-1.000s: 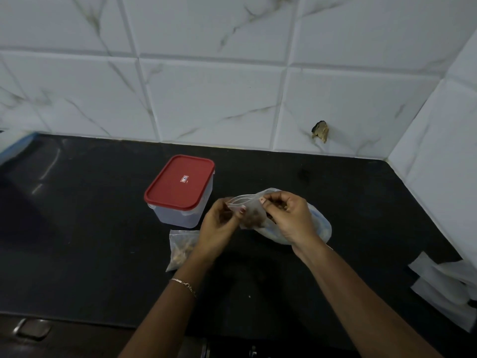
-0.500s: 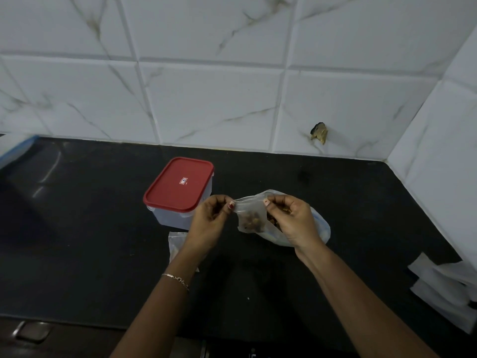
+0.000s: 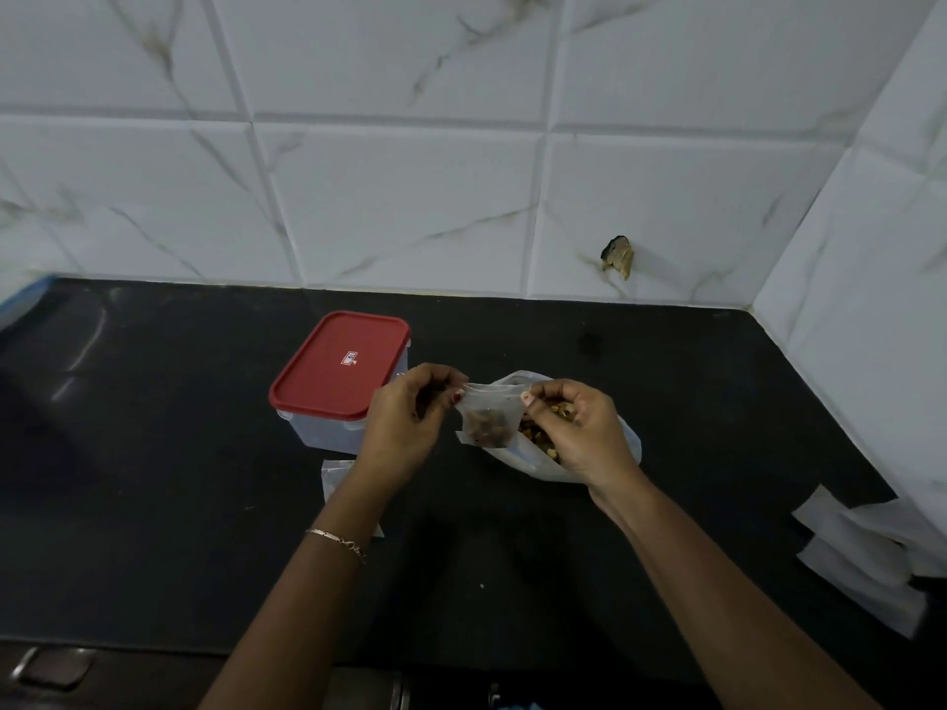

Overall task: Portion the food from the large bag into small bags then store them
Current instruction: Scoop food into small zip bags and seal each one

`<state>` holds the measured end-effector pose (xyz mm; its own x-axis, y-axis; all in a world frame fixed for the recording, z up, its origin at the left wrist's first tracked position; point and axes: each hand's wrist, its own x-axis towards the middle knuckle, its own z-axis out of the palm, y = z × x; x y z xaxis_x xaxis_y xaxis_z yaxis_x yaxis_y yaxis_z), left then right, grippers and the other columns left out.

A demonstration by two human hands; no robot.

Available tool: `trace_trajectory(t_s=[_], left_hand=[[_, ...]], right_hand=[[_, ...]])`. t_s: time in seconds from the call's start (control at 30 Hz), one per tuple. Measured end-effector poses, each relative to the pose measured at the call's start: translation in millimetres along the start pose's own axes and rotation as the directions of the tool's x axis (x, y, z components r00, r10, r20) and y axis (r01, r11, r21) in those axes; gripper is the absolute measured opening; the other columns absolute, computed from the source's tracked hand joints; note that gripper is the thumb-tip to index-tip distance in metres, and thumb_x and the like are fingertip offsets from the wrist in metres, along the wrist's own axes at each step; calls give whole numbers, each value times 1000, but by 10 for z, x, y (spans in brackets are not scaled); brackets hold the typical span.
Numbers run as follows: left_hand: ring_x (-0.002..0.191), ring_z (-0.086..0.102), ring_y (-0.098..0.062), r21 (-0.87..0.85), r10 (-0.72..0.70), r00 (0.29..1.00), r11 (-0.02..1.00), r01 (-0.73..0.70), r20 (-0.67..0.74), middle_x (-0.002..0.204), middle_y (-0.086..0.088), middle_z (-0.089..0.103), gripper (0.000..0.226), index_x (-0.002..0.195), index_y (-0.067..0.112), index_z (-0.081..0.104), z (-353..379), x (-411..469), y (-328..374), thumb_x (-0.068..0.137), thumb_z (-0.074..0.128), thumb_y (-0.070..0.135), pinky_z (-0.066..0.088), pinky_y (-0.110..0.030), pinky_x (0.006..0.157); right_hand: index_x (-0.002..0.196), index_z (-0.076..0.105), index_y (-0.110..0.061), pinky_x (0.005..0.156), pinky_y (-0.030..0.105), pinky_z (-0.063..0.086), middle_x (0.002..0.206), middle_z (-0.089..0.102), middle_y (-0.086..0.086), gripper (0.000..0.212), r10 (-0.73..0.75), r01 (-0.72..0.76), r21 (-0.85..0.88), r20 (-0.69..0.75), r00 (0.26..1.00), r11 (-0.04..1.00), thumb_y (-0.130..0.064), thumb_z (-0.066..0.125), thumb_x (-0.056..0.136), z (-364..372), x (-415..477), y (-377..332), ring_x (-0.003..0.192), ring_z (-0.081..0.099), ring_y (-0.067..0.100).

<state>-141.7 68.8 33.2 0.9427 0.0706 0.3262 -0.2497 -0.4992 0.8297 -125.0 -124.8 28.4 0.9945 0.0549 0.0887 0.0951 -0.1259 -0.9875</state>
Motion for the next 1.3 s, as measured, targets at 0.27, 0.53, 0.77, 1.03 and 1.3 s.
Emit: trace_trajectory(t_s=[0.27,0.53,0.77,1.03,1.3], left_hand=[[88,64,-3,-150,12,999,988,-18,-37,96,5,66,31,106,23,60,22,-25,0,89,61,-2,50,-13,72],[90,65,-2,-384,-70,997,921,71,15,98,0,67,28,114,18,60,26,-53,-14,87,67,17,52,-18,76],[100,66,-13,-320,-86,989,940,121,122,102,0,69,17,94,16,67,96,-44,-134,82,66,28,55,-26,84],[102,65,-14,-408,-94,988,903,136,121,104,0,68,20,92,12,68,110,-43,-121,80,66,27,57,-27,80],[101,67,-16,-386,-104,987,911,143,119,98,1,71,17,99,12,69,241,-49,-122,85,66,22,56,-32,84]], right_hand=[[92,72,-15,71,13,52,88,72,-6,6,-8,13,-65,76,997,998,-13,69,87,-69,16,-11,83,67,-2],[89,70,-30,87,28,55,97,68,-9,4,-57,74,-264,72,996,962,-28,68,87,-55,79,42,94,64,3],[85,68,-41,90,41,53,94,68,-12,1,-80,98,-326,69,994,940,-40,67,84,-14,120,102,98,63,7],[99,71,-16,81,24,55,96,73,-3,12,-65,83,-101,171,983,991,-21,68,89,1,29,38,93,68,8],[85,70,-22,72,11,48,80,67,-11,4,-212,217,-242,47,976,946,-18,70,87,50,5,17,84,60,-8]])
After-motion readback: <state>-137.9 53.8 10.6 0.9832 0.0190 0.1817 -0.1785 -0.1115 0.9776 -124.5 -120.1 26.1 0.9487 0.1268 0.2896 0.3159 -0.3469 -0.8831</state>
